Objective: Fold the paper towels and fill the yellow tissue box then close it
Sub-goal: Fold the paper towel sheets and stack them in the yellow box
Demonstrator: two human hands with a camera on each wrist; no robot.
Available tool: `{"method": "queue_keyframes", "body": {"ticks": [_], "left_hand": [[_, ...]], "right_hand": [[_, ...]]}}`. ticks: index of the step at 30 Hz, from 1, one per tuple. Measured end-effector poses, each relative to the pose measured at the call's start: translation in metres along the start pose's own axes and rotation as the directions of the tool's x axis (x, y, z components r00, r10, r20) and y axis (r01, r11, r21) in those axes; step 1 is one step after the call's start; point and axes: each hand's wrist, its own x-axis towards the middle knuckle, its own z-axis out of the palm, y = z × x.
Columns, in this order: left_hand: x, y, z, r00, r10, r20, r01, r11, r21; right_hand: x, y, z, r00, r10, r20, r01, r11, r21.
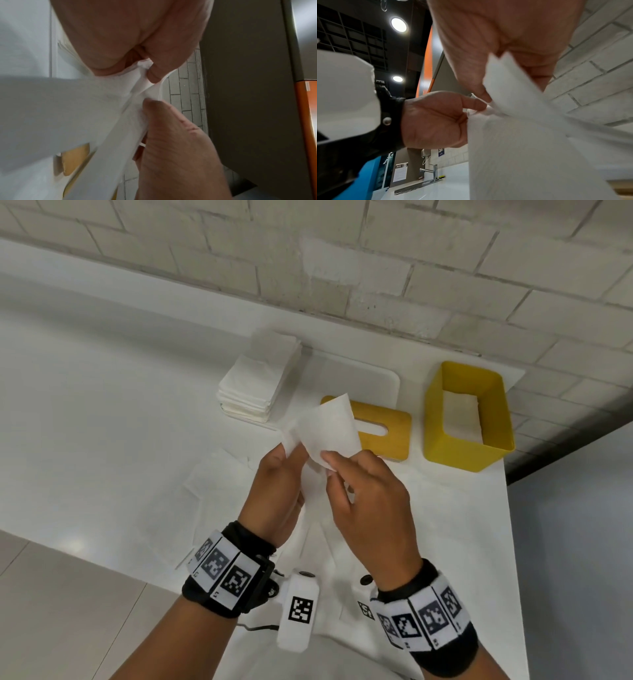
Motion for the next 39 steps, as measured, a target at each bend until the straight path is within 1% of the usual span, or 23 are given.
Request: {"method": "queue_keyframes", "body": {"ticks": [4, 11, 19, 23, 27, 30, 32, 34, 35, 37, 38, 39], "left_hand": [[-0.001, -0.001, -0.002, 0.999, -0.035, -0.006, 0.034, 0.999, -0.035], [-0.002, -0.004, 0.001, 0.999, -0.04, -0.009, 0.039, 0.992, -0.123], [-0.002, -0.005, -0.002, 0.998, -0.058, 0.01, 0.058, 0.99, -0.131], [-0.002, -0.005, -0.004, 0.997, -0.064, 0.04, 0.069, 0.985, -0.157], [-0.001, -0.007, -0.005, 0.996, -0.069, 0.058, 0.077, 0.983, -0.164], [-0.002, -0.005, -0.006, 0.987, -0.068, 0.145, 0.095, 0.977, -0.192], [-0.003, -0.004, -0.008, 0.981, -0.061, 0.182, 0.084, 0.989, -0.121], [-0.001, -0.005, -0.009, 0.99, -0.058, 0.127, 0.057, 0.998, 0.013], [0.0, -0.007, -0.01, 0.994, -0.068, 0.083, 0.064, 0.997, 0.05], [0.003, -0.008, -0.014, 0.996, -0.093, 0.017, 0.091, 0.991, 0.099], [0.004, -0.008, -0.017, 0.997, -0.08, 0.005, 0.078, 0.982, 0.173], [0.005, -0.008, -0.02, 0.999, -0.045, 0.017, 0.038, 0.952, 0.303]], "right_hand": [[-0.002, -0.001, 0.002, 0.999, 0.012, 0.043, -0.012, 1.0, -0.009], [-0.006, -0.007, 0.004, 0.996, 0.048, 0.077, -0.05, 0.998, 0.025], [-0.007, -0.006, 0.006, 0.997, 0.006, 0.082, -0.008, 1.0, 0.024], [-0.01, -0.008, 0.008, 0.996, -0.015, 0.09, 0.012, 1.0, 0.028], [-0.01, -0.007, 0.009, 0.994, -0.01, 0.108, 0.006, 0.999, 0.032], [-0.009, -0.008, 0.007, 0.985, 0.034, 0.168, -0.052, 0.993, 0.104], [-0.007, -0.008, 0.003, 0.978, 0.044, 0.205, -0.08, 0.981, 0.175], [-0.006, -0.005, 0.0, 0.978, 0.042, 0.204, -0.094, 0.963, 0.252], [-0.004, -0.003, -0.001, 0.981, 0.064, 0.185, -0.118, 0.948, 0.297], [0.0, 0.004, -0.006, 0.981, 0.163, 0.102, -0.19, 0.91, 0.369], [0.003, 0.009, -0.01, 0.977, 0.209, 0.049, -0.212, 0.9, 0.382], [0.006, 0.013, -0.015, 0.973, 0.232, 0.013, -0.22, 0.902, 0.371]]}}
